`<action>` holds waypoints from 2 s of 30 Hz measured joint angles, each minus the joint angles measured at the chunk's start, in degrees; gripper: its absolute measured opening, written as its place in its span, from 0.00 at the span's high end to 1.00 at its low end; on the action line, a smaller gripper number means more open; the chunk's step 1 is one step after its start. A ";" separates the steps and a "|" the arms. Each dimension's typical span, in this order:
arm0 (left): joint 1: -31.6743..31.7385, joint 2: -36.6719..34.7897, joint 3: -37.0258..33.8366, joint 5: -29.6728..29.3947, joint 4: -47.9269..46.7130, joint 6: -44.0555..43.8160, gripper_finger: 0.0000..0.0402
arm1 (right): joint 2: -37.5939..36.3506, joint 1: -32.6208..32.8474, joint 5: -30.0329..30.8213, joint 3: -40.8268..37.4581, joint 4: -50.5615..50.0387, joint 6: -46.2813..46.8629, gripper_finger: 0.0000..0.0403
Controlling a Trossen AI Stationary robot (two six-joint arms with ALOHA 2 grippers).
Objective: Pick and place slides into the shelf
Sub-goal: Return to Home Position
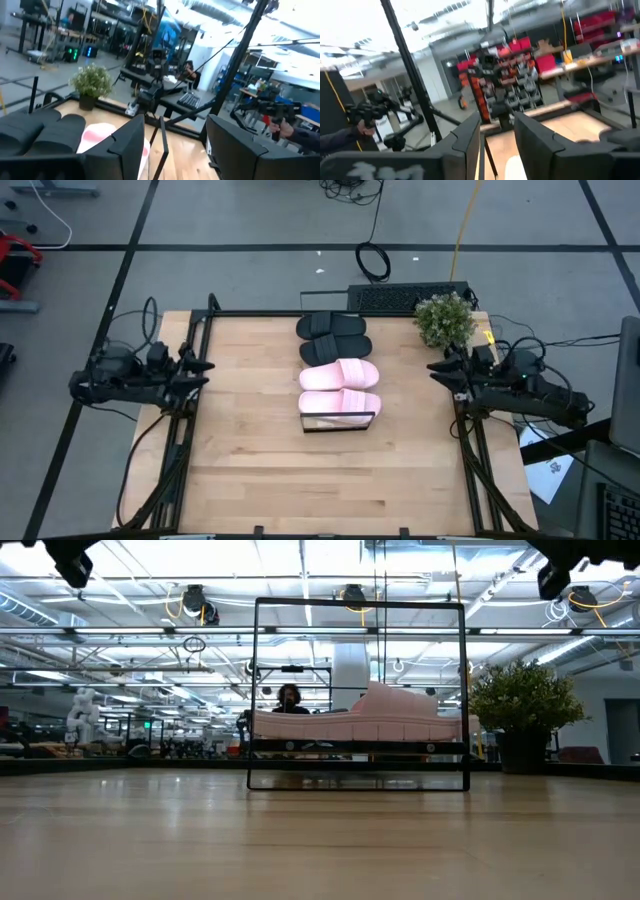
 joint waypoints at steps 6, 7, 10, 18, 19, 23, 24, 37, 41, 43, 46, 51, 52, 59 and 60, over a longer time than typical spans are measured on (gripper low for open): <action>-0.02 -1.52 -2.62 1.77 3.35 3.52 0.48 | -5.22 0.00 -1.85 -9.99 10.92 0.82 0.73; -0.11 -0.71 -3.21 1.69 5.05 3.42 0.48 | -4.80 0.00 -2.79 -11.24 12.05 0.86 0.73; -0.02 -0.30 -5.20 2.20 7.96 3.84 0.48 | -4.74 0.04 -4.07 -15.03 13.61 4.73 0.73; -0.09 -0.39 -13.25 4.36 21.40 4.60 0.48 | -5.09 0.02 -15.31 -26.13 36.48 8.36 0.73; -0.09 -0.39 -13.86 4.40 21.97 4.50 0.48 | -5.34 0.02 -16.24 -25.96 36.11 9.80 0.73; -0.11 -0.30 -15.26 4.68 21.36 6.22 0.48 | -4.84 0.02 -16.71 -26.09 34.00 11.29 0.73; -0.11 -0.36 -15.26 4.88 20.54 6.52 0.48 | -5.00 0.02 -16.77 -26.09 33.64 10.94 0.73; -0.07 -0.30 -15.32 -1.63 3.38 5.82 0.48 | -4.94 0.00 -12.11 -26.27 21.67 3.87 0.73; -0.07 -0.30 -15.32 -5.89 -1.70 5.70 0.48 | -4.94 0.00 -11.97 -26.28 16.70 2.32 0.73; -0.07 -0.32 -15.32 -6.38 -2.72 5.30 0.48 | -4.92 0.01 -10.91 -26.29 15.92 0.88 0.73; -0.07 -0.30 -15.36 -6.37 -3.61 5.25 0.48 | -4.94 0.01 -9.00 -26.29 16.31 -1.53 0.73; -0.07 -0.34 -19.65 -5.96 2.85 5.92 0.48 | -4.94 0.02 -7.76 -26.29 20.42 -3.54 0.73; -0.07 -0.34 -21.11 -5.31 5.65 5.92 0.48 | -4.94 0.02 -7.76 -26.29 21.27 -3.50 0.73; -0.07 -0.39 -27.34 0.64 16.09 4.57 0.48 | -4.94 0.02 -7.76 -26.31 22.03 -1.36 0.73; -0.11 -0.39 -27.83 0.64 16.74 4.63 0.48 | -4.94 0.02 -7.76 -26.31 21.99 -1.20 0.73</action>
